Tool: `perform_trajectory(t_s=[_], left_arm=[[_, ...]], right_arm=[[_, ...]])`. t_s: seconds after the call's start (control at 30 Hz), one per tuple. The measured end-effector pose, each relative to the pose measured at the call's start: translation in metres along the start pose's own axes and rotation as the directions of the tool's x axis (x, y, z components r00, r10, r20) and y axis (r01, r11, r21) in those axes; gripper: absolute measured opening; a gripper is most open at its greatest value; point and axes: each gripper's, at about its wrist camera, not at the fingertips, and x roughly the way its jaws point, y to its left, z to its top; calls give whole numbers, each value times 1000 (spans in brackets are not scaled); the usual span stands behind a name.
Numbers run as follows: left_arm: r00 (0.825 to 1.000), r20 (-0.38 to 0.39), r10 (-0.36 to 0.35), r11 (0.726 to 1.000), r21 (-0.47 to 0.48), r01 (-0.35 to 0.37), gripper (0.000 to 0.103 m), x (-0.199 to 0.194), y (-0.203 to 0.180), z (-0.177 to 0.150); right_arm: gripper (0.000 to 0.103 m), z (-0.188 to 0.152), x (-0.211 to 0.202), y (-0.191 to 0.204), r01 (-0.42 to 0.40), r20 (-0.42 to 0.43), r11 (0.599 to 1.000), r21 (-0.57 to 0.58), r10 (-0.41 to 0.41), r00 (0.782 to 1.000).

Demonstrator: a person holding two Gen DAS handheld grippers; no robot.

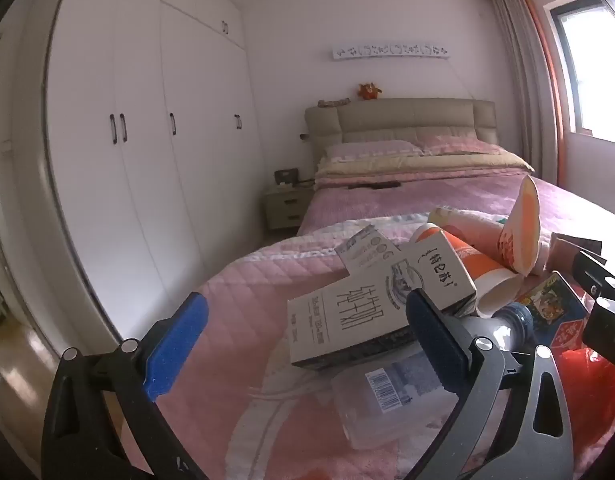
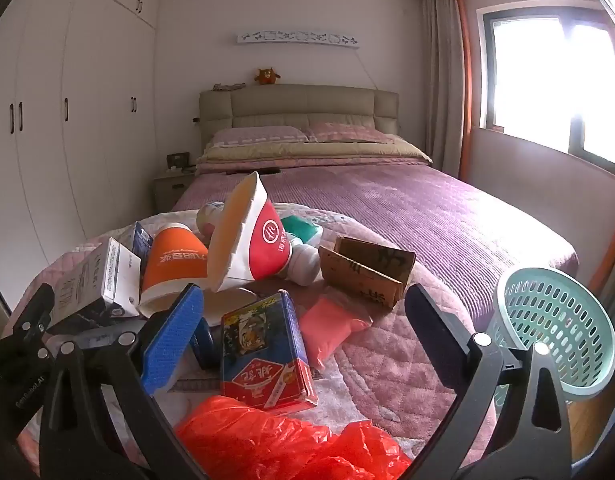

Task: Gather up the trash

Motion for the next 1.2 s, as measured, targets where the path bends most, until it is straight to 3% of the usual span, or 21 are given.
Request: perform_trajectory(t_s=[0.17,0.33,1.2], left_arm=[[1000,-7,-8,1000,2,8,96,1,0,0],[998,-23,-60,998,-11,59,96,-2,2,2],[997,-45,-69,997,-26,68,96,7,2,-4]], right_arm=[[96,0,0,0,-1,4,1000,3,1,1000],[96,0,-1,1,3,6,1000,-2,-3,1000],[96,-1,-2,2,3,10,1000,-3,-3,1000]])
